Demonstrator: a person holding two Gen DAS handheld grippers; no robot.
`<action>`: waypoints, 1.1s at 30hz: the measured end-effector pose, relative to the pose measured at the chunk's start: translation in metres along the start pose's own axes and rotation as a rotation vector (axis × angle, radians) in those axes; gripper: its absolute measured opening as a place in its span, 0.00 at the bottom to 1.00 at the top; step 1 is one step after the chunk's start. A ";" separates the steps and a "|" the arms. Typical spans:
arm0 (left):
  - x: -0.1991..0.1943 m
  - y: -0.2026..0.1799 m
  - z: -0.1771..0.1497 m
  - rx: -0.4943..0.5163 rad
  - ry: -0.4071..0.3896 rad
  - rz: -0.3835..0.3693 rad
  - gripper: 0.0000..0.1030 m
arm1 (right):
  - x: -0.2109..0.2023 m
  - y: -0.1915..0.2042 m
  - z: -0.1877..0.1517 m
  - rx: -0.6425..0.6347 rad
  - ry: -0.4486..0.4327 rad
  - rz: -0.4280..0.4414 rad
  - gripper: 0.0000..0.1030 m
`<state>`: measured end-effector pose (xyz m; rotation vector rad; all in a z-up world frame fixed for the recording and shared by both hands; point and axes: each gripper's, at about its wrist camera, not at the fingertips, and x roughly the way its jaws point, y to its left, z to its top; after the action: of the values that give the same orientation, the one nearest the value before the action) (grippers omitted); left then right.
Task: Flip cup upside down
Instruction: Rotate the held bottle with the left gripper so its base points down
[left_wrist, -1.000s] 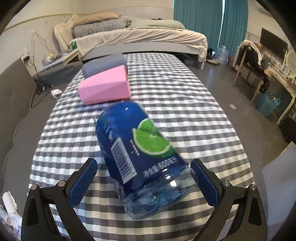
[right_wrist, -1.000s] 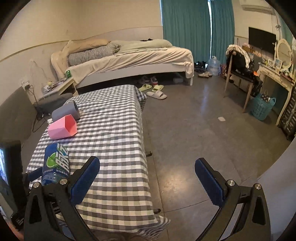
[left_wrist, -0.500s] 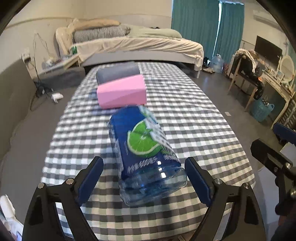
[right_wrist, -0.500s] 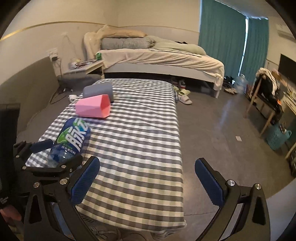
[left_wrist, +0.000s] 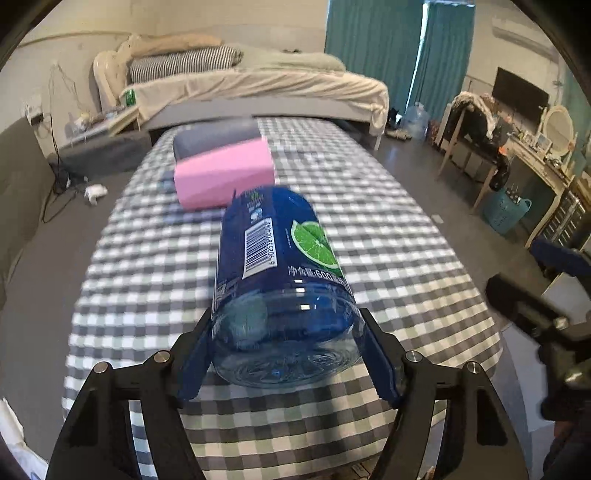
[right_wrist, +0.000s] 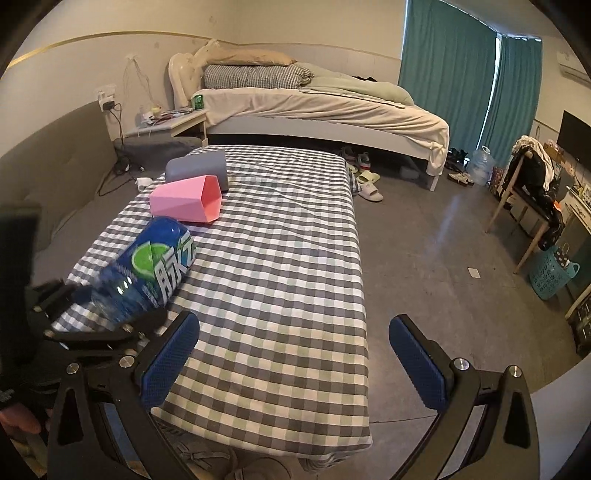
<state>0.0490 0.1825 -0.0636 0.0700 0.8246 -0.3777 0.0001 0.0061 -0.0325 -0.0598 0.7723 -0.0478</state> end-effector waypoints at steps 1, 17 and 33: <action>-0.004 -0.001 0.002 0.014 -0.016 0.002 0.72 | 0.001 0.001 0.000 -0.006 0.002 -0.002 1.00; -0.019 0.005 0.023 0.082 0.031 -0.026 0.72 | 0.003 -0.008 -0.001 0.027 0.006 0.008 1.00; -0.004 0.017 -0.026 0.078 0.036 0.020 0.72 | 0.003 -0.012 -0.006 0.042 0.016 0.025 1.00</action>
<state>0.0344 0.2050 -0.0796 0.1585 0.8438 -0.3906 -0.0019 -0.0059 -0.0380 -0.0098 0.7881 -0.0404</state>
